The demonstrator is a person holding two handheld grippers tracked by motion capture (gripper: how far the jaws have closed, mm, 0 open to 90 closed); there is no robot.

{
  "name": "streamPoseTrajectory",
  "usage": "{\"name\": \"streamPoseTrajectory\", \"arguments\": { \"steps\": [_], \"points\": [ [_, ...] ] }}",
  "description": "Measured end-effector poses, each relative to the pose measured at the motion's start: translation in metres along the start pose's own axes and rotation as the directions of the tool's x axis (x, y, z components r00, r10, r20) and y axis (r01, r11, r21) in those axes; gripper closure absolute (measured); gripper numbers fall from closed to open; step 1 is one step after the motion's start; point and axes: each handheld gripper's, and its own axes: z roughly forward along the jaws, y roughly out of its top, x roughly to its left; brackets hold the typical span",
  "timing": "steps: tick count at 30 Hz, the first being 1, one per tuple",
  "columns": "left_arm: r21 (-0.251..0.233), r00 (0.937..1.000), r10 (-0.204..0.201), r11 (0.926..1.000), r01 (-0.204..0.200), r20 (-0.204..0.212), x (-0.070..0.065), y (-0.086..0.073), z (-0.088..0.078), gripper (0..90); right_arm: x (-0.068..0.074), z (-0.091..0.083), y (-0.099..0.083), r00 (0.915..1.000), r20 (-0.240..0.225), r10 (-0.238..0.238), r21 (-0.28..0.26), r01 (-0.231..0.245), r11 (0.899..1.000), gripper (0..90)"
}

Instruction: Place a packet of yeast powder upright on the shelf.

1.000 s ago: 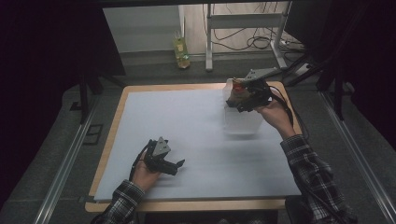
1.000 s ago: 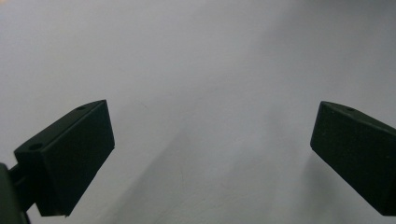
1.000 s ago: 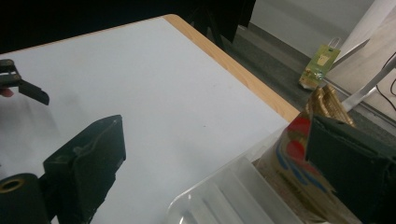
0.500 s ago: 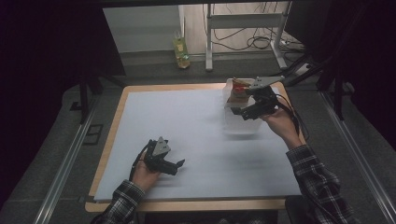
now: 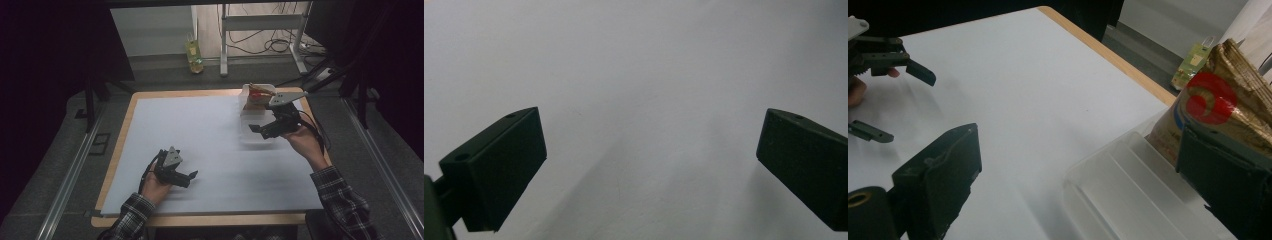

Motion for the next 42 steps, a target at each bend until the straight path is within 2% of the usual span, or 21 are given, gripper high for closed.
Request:
{"name": "streamPoseTrajectory", "arguments": {
  "steps": [11,22,33,42],
  "points": [
    [-0.003,1.0000,-0.003,1.0000,0.003,0.000,0.000,0.000,0.000,0.0,0.012,-0.005,-0.014,1.0000,-0.004,0.001,-0.009,-0.001,1.000,4.4],
    [-0.002,1.0000,-0.006,1.0000,0.006,0.001,0.001,0.000,0.000,0.0,0.024,-0.011,-0.032,0.9998,-0.012,-0.018,-0.010,0.018,1.000,3.5],
    [-0.006,1.0000,-0.009,0.9999,0.009,-0.001,0.000,-0.001,0.000,0.0,0.029,-0.017,-0.055,0.9994,-0.015,0.031,-0.032,-0.031,0.999,0.6],
    [-0.008,1.0000,-0.006,0.9999,0.006,0.005,0.000,0.000,-0.001,0.0,0.033,-0.019,-0.067,0.9986,-0.018,0.049,-0.032,-0.049,0.998,0.0]
  ]
}}
